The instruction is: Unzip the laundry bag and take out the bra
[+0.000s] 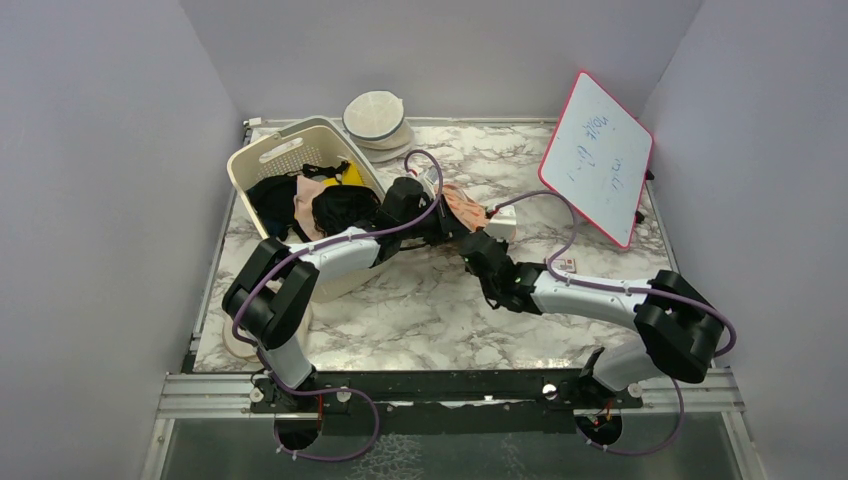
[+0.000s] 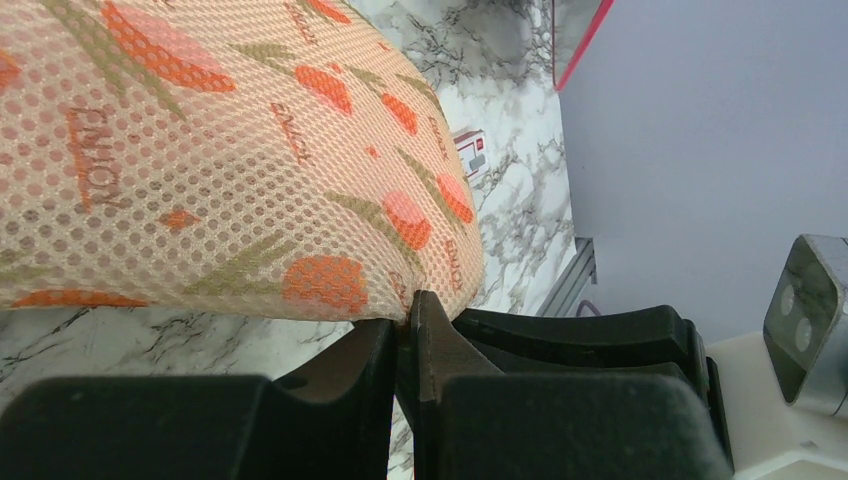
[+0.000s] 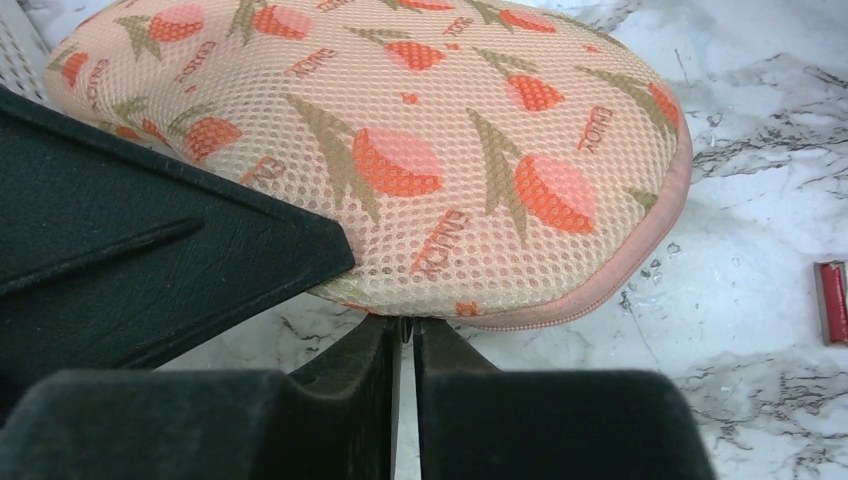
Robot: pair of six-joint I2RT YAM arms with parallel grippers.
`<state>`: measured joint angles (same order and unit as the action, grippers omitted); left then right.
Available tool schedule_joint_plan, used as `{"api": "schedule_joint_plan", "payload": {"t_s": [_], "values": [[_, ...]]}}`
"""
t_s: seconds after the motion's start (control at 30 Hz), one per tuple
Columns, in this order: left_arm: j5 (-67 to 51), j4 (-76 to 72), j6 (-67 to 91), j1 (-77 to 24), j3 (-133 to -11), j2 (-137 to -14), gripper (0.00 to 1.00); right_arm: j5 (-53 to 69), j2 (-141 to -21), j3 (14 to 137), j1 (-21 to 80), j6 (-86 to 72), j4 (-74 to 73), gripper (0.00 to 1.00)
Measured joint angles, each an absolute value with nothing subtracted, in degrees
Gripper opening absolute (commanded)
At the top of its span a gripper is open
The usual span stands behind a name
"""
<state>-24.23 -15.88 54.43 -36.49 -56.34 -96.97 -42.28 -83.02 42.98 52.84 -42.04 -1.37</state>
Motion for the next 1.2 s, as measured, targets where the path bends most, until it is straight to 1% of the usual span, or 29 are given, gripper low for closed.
{"api": "schedule_joint_plan", "payload": {"t_s": [0.27, 0.47, 0.77, 0.93, 1.03, 1.07, 1.2], "values": [[-24.45, -16.14, 54.46, -36.49, -56.34, -96.97, 0.0, -42.76, -82.5, 42.87, 52.88, -40.71, -1.65, 0.01], [-26.15, -16.23, 54.48, -36.6, -56.34, -96.97, 0.0, -40.14, -76.73, 38.37, 51.72, -38.92, -1.61, 0.01], [-26.46, -15.57, 53.89, -36.6, -56.34, -96.97, 0.0, -32.45, -68.31, 30.5, 42.17, -34.57, -2.11, 0.01], [-26.61, -15.44, 53.65, -36.6, -56.34, -96.97, 0.0, -23.38, -63.16, 28.58, 33.91, -31.24, -1.32, 0.01], [-26.61, -15.22, 52.82, -36.6, -56.36, -96.97, 0.0, -17.8, -61.69, 28.34, 31.07, -28.16, -0.97, 0.01], [-26.61, -14.87, 52.31, -36.6, -56.4, -96.97, 0.05, -15.97, -61.3, 28.34, 30.81, -27.03, -0.86, 0.01], [-26.57, -13.91, 50.02, -36.6, -56.55, -96.82, 0.36, -8.88, -60.16, 28.34, 30.46, -22.5, -0.91, 0.01]]}}
